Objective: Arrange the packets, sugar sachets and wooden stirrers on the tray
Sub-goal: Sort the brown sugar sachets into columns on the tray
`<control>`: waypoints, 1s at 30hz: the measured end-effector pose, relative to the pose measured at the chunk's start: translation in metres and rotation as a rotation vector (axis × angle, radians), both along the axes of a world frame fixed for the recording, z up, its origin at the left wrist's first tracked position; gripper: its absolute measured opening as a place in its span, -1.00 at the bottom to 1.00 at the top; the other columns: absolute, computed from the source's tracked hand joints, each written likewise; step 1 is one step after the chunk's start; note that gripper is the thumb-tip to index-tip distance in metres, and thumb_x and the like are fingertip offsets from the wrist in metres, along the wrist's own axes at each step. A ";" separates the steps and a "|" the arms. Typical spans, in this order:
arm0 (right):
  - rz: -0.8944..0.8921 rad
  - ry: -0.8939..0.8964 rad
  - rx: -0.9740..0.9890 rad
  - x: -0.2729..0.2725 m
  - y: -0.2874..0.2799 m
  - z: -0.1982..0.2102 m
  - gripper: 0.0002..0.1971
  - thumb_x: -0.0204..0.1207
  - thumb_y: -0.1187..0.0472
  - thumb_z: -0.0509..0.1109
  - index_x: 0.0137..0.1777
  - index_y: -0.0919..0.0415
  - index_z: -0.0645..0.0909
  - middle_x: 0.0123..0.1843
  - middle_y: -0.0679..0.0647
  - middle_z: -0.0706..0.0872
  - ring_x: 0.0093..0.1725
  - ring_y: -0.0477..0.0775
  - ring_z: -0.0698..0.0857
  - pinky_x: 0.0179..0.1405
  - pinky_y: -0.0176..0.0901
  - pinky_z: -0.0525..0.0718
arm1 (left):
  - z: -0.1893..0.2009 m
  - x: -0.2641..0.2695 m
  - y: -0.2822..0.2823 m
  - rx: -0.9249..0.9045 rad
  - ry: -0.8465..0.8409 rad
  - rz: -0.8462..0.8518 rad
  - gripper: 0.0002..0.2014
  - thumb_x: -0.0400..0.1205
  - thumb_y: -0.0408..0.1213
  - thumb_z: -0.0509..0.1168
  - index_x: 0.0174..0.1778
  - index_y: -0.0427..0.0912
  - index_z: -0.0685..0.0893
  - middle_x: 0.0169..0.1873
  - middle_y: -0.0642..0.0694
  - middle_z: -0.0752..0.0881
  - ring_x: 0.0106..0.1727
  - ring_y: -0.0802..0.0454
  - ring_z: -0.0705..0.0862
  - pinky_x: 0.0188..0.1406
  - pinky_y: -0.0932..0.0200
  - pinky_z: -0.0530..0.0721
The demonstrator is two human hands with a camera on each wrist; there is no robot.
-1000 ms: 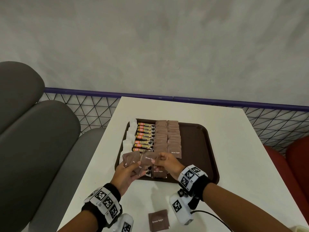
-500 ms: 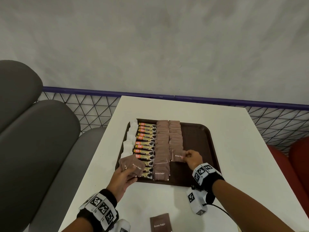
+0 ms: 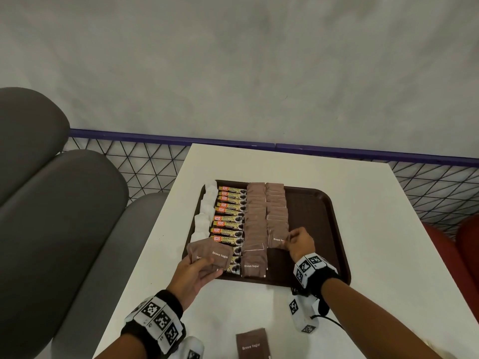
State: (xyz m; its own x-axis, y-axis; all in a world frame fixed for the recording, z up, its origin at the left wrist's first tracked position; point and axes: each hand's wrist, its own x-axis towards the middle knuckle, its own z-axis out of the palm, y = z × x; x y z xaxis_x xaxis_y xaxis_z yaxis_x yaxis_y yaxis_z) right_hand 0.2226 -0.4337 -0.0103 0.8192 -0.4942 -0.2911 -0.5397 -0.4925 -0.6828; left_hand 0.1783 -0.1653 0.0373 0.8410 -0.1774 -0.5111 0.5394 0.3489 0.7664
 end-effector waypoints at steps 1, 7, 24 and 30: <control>0.001 -0.018 -0.026 -0.002 0.000 0.000 -0.73 0.37 0.35 0.50 0.01 0.21 0.51 0.10 0.26 0.64 0.12 0.21 0.60 0.15 0.01 0.62 | 0.001 -0.001 -0.001 0.012 -0.012 -0.012 -0.70 0.59 -0.57 0.23 0.16 -0.15 0.58 0.05 -0.26 0.76 0.08 -0.20 0.74 -0.02 0.01 0.77; 0.205 -0.177 -0.159 -0.015 0.018 0.016 -0.64 0.48 0.18 0.41 0.23 0.23 0.45 0.17 0.11 0.50 0.25 0.11 0.41 0.22 -0.09 0.46 | 0.003 -0.005 -0.004 0.030 -0.049 -0.022 -0.69 0.59 -0.57 0.25 0.18 -0.15 0.59 0.07 -0.21 0.75 0.09 -0.16 0.72 0.02 0.04 0.72; 0.533 -0.100 0.678 -0.040 0.085 0.030 -0.73 0.46 0.23 0.46 0.04 0.38 0.55 -0.12 0.13 0.65 -0.09 0.08 0.63 -0.08 -0.12 0.60 | 0.013 -0.013 -0.011 -0.001 -0.055 -0.066 -0.71 0.62 -0.52 0.22 0.25 -0.26 0.59 0.13 -0.33 0.74 0.11 -0.19 0.73 0.01 0.02 0.74; 0.283 -0.150 0.535 -0.031 0.048 0.030 -0.92 0.53 0.31 0.37 -0.06 0.11 0.59 -0.17 -0.04 0.67 -0.25 -0.11 0.62 -0.31 -0.36 0.54 | 0.016 -0.012 -0.007 -0.029 0.021 -0.062 -0.73 0.66 -0.48 0.14 0.25 -0.21 0.55 0.13 -0.36 0.70 0.15 -0.25 0.68 0.15 -0.12 0.65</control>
